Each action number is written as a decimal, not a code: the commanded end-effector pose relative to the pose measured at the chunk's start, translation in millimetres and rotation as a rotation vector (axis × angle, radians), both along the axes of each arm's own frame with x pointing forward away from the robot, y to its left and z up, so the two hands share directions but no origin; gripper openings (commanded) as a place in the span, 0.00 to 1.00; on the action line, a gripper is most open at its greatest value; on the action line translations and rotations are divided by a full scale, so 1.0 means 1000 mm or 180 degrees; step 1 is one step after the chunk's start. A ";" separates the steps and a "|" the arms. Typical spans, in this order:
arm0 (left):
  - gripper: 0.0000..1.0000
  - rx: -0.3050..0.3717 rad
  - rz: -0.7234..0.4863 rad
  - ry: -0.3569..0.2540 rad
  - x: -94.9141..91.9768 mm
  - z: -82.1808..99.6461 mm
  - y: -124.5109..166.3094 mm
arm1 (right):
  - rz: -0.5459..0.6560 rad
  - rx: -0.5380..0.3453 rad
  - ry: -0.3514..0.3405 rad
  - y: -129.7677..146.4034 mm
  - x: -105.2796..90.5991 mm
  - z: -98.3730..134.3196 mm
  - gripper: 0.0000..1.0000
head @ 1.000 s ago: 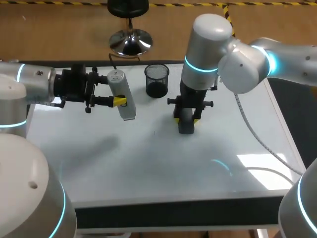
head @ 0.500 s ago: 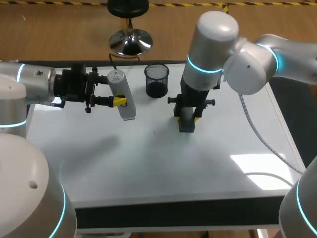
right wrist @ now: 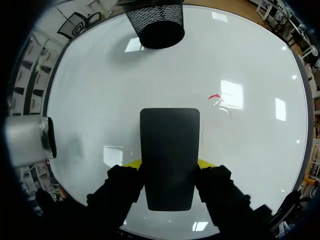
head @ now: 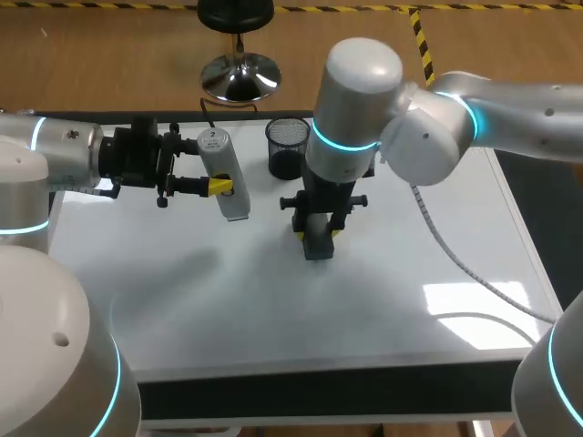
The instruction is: Pick up the inspection probe, press it on each red-marked spot on the whiteboard one by one, put down the probe, pick up the eraser, and wipe off all the red marks.
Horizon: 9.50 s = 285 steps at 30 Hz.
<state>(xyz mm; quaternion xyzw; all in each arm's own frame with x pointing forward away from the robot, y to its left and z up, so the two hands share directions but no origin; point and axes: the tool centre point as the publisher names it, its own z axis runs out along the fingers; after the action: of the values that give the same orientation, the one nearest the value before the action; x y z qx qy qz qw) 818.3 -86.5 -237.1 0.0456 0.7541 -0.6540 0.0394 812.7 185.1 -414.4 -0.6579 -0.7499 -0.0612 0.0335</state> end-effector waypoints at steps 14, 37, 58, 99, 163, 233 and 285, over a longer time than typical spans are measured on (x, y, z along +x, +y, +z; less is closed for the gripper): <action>0.00 -0.0002 0.0005 -0.0004 -0.001 0.001 0.000 | -0.0101 -0.0137 0.0149 0.003 0.022 -0.018 0.00; 0.00 -0.0002 0.0005 -0.0004 -0.001 0.001 0.000 | -0.0647 -0.0245 0.0199 -0.087 0.048 -0.023 0.00; 0.00 -0.0002 0.0005 -0.0004 -0.001 0.001 0.000 | -0.0867 -0.0215 0.0124 -0.157 0.040 0.008 0.00; 0.00 -0.0002 0.0005 -0.0004 -0.001 0.001 0.000 | -0.0231 -0.0460 0.0099 -0.250 0.023 0.011 0.00; 0.00 -0.0002 0.0005 -0.0004 -0.001 0.001 0.000 | 0.0108 -0.0306 -0.0659 -0.203 -0.032 0.078 1.00; 0.00 -0.0002 0.0005 -0.0004 -0.001 0.001 0.000 | 0.1285 0.0449 -0.1478 -0.049 -0.047 0.117 1.00; 0.00 0.0205 -0.0446 0.0216 0.097 0.061 0.006 | 0.1285 0.0449 -0.1478 -0.049 -0.047 0.117 1.00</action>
<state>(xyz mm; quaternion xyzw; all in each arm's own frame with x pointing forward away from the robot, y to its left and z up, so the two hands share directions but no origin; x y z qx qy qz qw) 904.9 -75.5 -176.9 0.0603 0.7705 -0.6345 -0.0113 765.5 137.0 -298.3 -0.4605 -0.8464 -0.2546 -0.0822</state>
